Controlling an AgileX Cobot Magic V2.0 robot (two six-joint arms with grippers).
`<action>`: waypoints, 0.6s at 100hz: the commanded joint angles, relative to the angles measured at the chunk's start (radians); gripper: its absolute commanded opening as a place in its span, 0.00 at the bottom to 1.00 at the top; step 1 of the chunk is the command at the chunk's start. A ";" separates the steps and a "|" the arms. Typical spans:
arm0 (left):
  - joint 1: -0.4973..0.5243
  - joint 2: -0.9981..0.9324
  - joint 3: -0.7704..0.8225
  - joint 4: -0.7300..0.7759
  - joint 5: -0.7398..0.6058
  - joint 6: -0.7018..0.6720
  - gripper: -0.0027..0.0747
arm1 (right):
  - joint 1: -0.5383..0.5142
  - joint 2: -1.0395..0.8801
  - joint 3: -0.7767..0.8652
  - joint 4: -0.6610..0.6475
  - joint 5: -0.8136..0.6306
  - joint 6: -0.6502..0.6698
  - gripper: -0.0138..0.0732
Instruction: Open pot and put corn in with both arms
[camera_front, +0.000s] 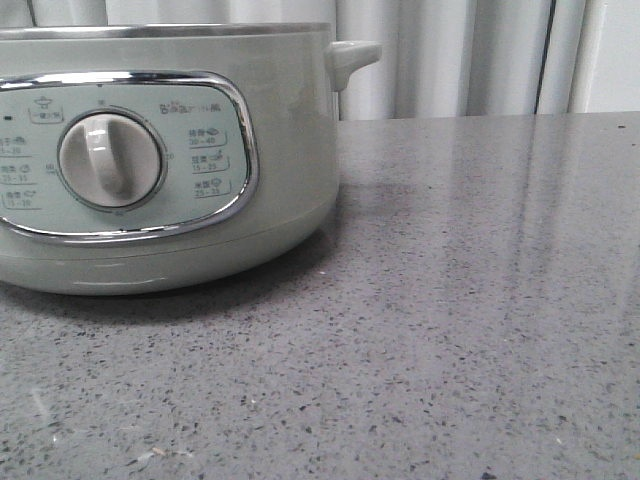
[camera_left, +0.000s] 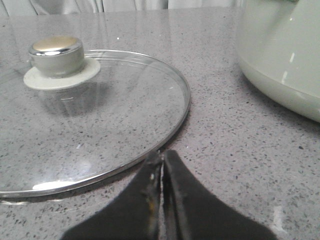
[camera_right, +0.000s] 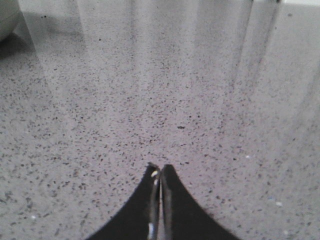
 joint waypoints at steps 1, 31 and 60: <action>0.000 0.008 0.027 -0.002 -0.073 -0.010 0.01 | -0.012 -0.024 0.012 0.059 -0.020 -0.007 0.11; 0.000 0.008 0.027 -0.002 -0.075 -0.010 0.01 | -0.025 -0.024 0.019 0.057 -0.020 -0.007 0.11; 0.000 0.008 0.027 -0.002 -0.075 -0.010 0.01 | -0.025 -0.024 0.019 0.057 -0.020 -0.007 0.11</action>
